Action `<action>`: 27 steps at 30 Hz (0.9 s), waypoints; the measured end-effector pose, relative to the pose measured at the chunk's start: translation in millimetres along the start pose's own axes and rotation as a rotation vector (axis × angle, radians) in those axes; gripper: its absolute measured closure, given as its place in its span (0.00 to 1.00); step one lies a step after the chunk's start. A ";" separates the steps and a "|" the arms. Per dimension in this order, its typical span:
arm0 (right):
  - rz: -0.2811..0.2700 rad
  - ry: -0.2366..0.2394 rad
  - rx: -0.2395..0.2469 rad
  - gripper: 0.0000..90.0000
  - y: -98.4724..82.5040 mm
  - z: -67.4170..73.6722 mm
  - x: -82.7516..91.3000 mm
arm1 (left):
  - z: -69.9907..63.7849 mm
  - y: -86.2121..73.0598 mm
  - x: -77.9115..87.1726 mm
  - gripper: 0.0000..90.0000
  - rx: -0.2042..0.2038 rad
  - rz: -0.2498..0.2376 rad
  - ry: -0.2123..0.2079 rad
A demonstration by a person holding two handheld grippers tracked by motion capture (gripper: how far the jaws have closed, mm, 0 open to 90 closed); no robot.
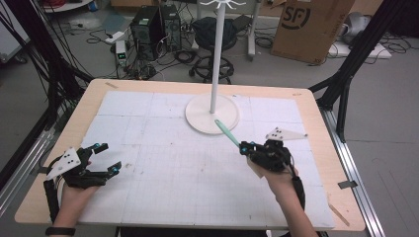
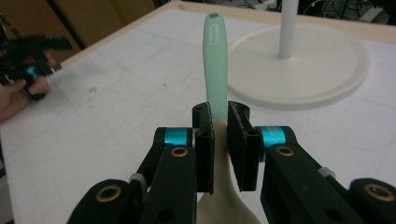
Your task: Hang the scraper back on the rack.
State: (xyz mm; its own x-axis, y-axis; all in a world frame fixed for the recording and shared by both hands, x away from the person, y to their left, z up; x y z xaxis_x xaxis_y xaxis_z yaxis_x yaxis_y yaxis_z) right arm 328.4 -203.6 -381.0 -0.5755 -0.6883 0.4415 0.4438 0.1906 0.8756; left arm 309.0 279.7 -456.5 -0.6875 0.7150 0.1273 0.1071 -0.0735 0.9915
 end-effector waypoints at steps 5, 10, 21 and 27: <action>-0.022 0.000 0.006 0.90 33.8 -13.2 18.7 | 0.0 0.0 -0.1 0.17 0.001 -0.002 -0.001; -0.035 0.008 0.018 0.90 69.9 -21.0 35.1 | 0.1 0.1 0.0 0.17 0.002 -0.002 0.000; -0.102 0.013 0.059 0.90 155.2 -24.5 64.0 | 0.1 0.1 0.2 0.17 0.001 -0.002 -0.003; -0.118 0.003 0.089 0.90 190.5 -25.4 72.8 | 0.0 0.1 0.0 0.16 0.002 -0.003 -0.004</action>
State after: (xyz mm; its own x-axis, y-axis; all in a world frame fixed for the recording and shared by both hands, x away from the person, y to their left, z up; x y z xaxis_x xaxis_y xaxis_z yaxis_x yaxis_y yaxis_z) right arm 388.5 -235.2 -187.0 -0.6176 -0.7119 0.3343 0.3106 0.1697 0.9353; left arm 309.0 279.6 -456.4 -0.6851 0.7178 0.1239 0.1060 -0.0700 0.9919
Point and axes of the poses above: each handheld gripper's, and its own axes: x roughly backward along the jaws, y roughly out of its top, z roughly to its left, the point moved 5 cm from there along -x, roughly forward along the jaws, and after that the axes turned 2 degrees about x, right-handed, at the moved point
